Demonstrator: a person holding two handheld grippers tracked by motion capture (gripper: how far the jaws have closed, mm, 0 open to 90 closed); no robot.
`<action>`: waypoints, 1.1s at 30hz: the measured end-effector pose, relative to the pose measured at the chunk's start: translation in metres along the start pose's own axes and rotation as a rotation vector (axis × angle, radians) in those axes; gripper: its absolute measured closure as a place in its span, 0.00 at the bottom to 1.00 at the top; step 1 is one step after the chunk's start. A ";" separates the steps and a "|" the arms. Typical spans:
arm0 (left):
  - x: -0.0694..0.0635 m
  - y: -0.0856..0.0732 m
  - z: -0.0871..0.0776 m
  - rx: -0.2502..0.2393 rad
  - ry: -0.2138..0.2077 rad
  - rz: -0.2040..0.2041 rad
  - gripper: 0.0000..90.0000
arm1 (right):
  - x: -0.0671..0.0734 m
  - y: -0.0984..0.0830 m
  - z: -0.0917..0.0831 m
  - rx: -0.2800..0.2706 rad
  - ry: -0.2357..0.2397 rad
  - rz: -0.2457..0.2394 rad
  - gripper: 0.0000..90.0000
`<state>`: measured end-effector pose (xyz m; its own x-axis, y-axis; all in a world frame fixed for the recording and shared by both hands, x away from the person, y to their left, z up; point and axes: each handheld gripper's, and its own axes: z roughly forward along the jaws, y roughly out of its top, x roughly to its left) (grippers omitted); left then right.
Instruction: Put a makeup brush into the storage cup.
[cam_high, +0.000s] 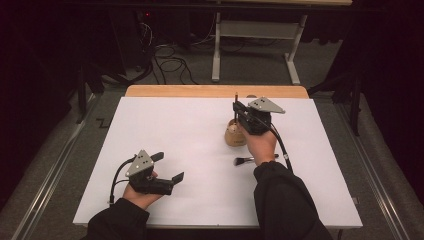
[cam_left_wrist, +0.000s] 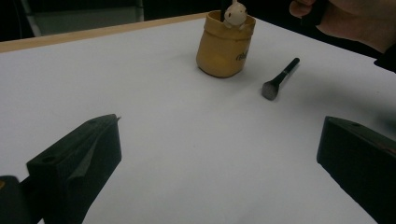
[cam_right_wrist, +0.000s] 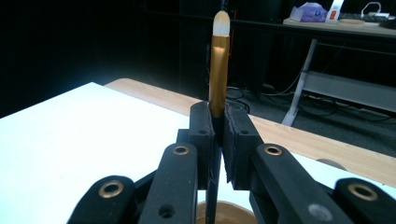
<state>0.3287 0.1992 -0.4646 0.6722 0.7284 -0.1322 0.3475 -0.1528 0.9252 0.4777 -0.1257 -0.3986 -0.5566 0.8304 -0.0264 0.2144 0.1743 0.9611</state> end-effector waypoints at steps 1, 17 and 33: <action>0.000 0.000 0.000 0.000 0.000 0.000 0.01 | 0.000 0.000 0.000 0.006 0.004 0.004 0.94; 0.000 0.000 0.000 0.000 -0.005 0.002 0.01 | 0.002 -0.010 0.004 0.045 0.013 0.006 0.93; -0.001 0.000 0.000 0.000 -0.006 0.004 0.01 | 0.002 -0.015 0.005 0.065 0.031 0.016 0.66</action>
<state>0.3286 0.1985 -0.4646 0.6777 0.7236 -0.1310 0.3451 -0.1557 0.9256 0.4774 -0.1238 -0.4142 -0.5772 0.8166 -0.0013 0.2749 0.1958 0.9413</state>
